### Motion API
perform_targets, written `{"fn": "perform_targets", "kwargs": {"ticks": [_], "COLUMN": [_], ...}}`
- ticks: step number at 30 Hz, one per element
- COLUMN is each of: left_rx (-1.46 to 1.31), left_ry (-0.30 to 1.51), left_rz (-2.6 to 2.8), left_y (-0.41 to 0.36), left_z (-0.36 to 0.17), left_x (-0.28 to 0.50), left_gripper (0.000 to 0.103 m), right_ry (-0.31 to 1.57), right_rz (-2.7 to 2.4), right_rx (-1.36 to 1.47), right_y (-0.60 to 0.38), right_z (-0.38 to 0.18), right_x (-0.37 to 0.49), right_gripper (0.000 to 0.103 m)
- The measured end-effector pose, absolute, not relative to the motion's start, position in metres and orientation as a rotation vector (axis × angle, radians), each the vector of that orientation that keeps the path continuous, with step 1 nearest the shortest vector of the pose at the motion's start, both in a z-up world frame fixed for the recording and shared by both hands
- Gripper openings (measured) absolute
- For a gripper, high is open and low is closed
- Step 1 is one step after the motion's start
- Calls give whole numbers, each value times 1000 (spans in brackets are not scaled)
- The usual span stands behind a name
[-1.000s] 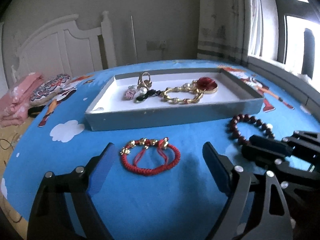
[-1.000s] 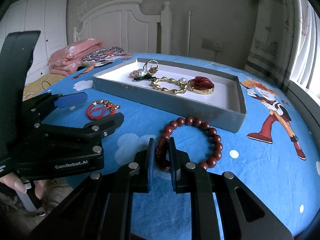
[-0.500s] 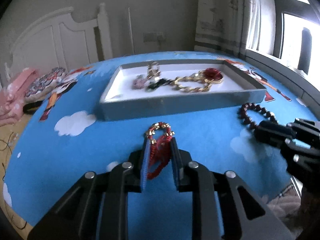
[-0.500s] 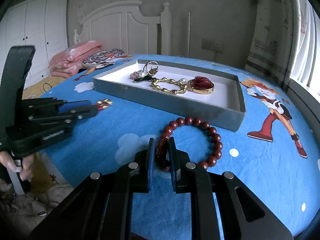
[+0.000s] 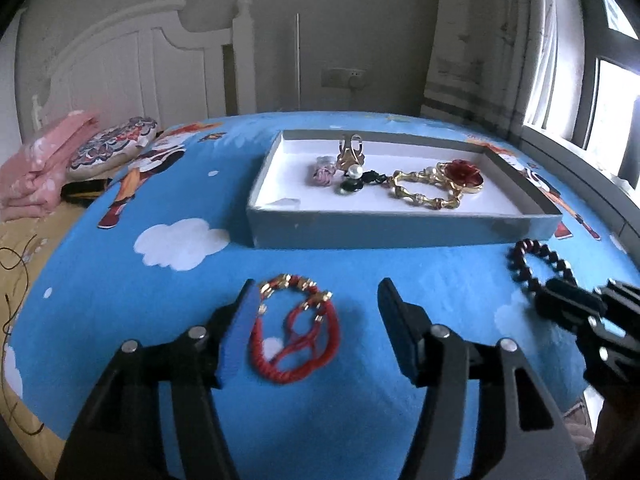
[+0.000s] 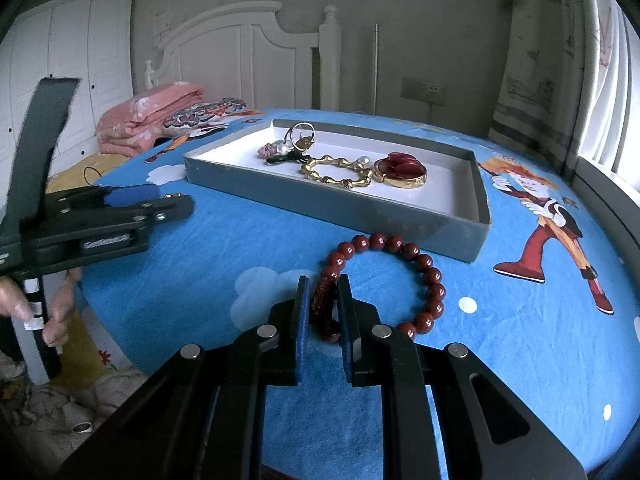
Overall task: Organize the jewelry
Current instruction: 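Grasp the red-cord gold-bead bracelet with the left tool while the right tool grasps the dark bead bracelet, then lift both bracelets off the bedspread with both tools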
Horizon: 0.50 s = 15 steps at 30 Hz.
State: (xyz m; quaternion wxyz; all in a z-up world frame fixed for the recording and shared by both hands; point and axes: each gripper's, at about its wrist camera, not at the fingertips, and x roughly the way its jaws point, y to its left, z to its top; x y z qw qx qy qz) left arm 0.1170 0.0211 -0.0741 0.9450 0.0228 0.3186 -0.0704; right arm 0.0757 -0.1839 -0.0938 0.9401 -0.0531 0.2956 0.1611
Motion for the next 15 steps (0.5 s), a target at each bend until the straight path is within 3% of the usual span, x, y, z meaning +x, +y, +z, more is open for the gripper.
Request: {"fn": "perform_targets", "kwargs": {"ticks": [4,5,6,8,15], "left_rx": [38,46,52,71,50], "left_ry": [685,683,696,684,639], "left_rz": [-119,-122,-142,-165,-288], "left_y": [16,14,13,11,3], "left_z": [-73,-73,-74,-78,-80], "left_x": [132,132,133,127,101], "left_gripper": [56,42,16,11,10], "right_ry": [602,602,602,601,590], "right_rz": [332,332,332,331,336], "right_rx": [-103,-101,-100,-96,-109], "right_y": [-185,-186,-186,-187,-184], "right_z": [-94,-94,-94,-93,-93], "right_x": [76,76,75,74,69], "right_gripper": [15,15,15,15,15]}}
